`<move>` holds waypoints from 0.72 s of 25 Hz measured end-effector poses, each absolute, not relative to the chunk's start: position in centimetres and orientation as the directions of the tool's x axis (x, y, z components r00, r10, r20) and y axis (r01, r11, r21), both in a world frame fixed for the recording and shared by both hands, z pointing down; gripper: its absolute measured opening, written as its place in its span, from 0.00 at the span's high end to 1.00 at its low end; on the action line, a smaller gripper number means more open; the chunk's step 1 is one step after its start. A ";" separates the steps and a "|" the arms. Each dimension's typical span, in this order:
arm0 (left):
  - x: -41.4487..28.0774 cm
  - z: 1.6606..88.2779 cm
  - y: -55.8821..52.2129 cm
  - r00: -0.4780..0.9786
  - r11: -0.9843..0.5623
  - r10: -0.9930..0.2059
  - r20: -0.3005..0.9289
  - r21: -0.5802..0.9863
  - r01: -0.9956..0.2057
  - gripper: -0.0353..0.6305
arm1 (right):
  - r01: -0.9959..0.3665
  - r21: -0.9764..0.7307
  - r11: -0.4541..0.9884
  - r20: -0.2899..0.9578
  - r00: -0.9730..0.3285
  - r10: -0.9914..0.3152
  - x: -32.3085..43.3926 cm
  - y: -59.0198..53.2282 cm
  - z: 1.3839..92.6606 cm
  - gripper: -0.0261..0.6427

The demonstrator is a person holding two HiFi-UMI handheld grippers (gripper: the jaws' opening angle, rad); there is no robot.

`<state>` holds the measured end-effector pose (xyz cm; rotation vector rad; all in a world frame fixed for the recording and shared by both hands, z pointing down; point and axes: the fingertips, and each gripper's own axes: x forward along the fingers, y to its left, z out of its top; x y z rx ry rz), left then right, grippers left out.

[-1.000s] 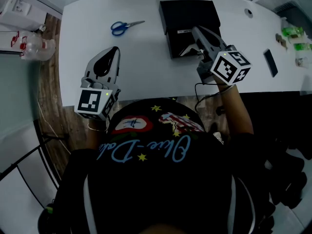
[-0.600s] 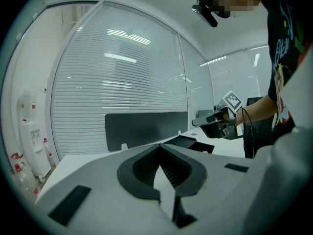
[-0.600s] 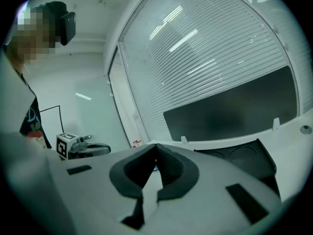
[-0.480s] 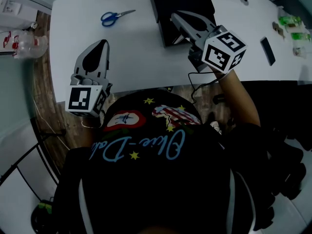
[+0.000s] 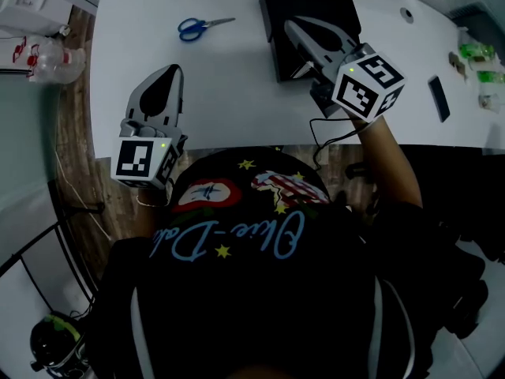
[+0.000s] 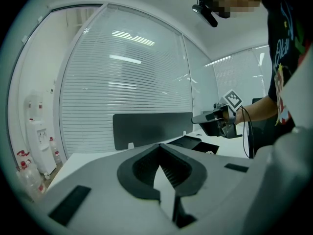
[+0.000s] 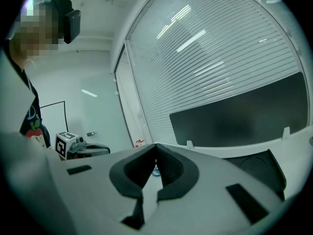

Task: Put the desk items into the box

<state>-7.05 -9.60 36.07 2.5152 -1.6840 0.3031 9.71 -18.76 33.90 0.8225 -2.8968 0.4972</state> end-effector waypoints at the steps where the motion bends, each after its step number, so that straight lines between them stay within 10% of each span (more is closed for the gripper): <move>1: -7.2 36.2 -9.5 0.364 -0.379 -0.904 0.225 -0.028 -0.925 0.94 | -0.519 -0.283 0.806 0.170 -0.855 -0.490 9.4 -18.9 33.8 0.95; 18: -13.3 35.7 -6.6 0.131 -0.139 -0.972 0.193 -0.025 -0.990 0.94 | -0.345 -0.273 0.898 0.177 -0.936 -0.306 1.5 -20.2 34.1 0.95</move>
